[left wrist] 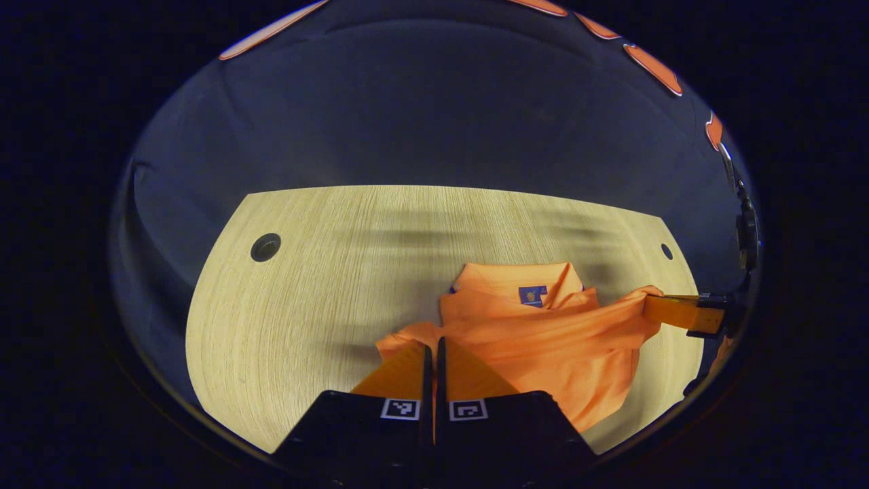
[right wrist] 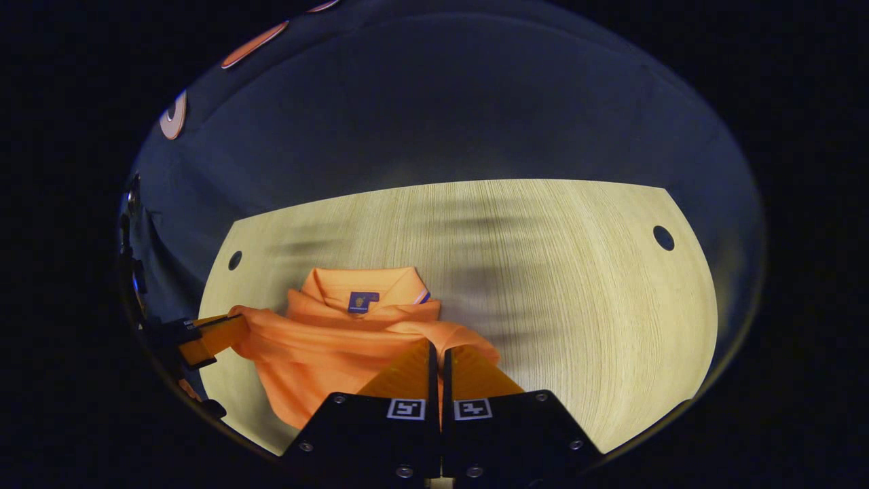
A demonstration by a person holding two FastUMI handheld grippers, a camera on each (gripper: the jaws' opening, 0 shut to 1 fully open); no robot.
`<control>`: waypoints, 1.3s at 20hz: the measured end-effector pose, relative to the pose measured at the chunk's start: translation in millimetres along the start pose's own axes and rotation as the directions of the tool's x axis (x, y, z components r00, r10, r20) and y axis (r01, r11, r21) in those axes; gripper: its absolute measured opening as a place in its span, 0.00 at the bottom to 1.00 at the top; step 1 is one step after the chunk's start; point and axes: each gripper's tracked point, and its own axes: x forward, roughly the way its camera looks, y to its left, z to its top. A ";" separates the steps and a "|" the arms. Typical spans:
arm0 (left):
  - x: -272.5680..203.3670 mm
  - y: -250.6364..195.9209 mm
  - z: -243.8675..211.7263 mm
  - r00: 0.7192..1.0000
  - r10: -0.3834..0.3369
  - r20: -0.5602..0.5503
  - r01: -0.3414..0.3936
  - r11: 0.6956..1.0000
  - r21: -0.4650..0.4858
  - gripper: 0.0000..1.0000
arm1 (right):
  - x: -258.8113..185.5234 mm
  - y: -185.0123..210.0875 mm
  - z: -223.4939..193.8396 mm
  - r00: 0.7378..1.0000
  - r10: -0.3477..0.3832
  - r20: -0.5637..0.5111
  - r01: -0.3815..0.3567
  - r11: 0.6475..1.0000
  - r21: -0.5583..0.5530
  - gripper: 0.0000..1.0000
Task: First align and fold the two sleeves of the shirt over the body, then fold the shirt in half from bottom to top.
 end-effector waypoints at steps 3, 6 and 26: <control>7.2 7.6 -0.6 1.000 0.020 0.005 -0.020 1.000 0.021 0.12 | 1.9 -11.2 0.5 0.999 -0.042 0.003 0.042 0.999 -0.011 0.09; -0.7 11.7 9.6 0.999 0.041 0.018 -0.041 0.999 0.034 0.72 | 2.9 -13.9 -0.3 0.999 -0.052 0.006 0.052 0.999 -0.007 0.57; -275.4 -1.6 78.1 0.729 0.028 0.684 -0.027 1.000 -0.012 0.98 | -265.8 54.7 46.7 0.756 0.070 0.650 0.023 0.991 -0.134 0.99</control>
